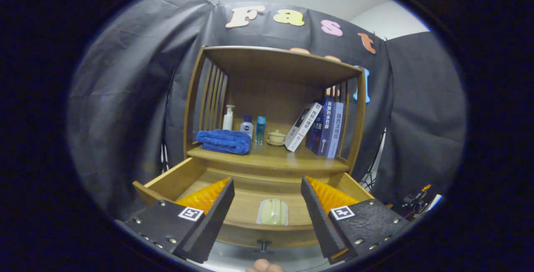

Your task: Pull open the drawer, take out the items inside it, and place them on the countertop above the cabinet.

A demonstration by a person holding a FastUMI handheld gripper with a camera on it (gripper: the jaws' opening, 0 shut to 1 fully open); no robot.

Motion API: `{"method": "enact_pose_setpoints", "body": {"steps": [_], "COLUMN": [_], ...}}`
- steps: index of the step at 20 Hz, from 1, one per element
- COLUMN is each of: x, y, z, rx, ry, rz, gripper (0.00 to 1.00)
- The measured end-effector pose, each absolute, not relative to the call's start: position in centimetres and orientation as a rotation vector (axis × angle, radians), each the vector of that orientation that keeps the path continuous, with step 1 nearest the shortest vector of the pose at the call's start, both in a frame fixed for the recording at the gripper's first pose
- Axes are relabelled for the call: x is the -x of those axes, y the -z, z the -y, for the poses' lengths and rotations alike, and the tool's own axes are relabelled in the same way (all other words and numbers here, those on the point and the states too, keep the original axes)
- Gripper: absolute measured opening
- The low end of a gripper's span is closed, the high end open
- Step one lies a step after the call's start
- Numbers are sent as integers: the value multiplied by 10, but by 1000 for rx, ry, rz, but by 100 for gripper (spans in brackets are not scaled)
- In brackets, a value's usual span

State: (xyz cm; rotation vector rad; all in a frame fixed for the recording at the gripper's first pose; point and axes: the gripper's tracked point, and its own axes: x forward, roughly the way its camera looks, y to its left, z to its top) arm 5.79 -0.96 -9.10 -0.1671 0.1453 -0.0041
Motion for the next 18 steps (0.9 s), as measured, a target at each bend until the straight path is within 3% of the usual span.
{"method": "enact_pose_setpoints", "body": {"steps": [6, 11, 14, 16, 18], "x": [-130, -146, -153, -150, -146], "y": [153, 225, 238, 252, 258], "z": [37, 49, 55, 49, 37], "rx": [140, 118, 146, 127, 84], "ry": [28, 11, 29, -1, -19], "rz": [-487, -787, -827, -885, -930], "gripper": [96, 96, 83, 68, 36]}}
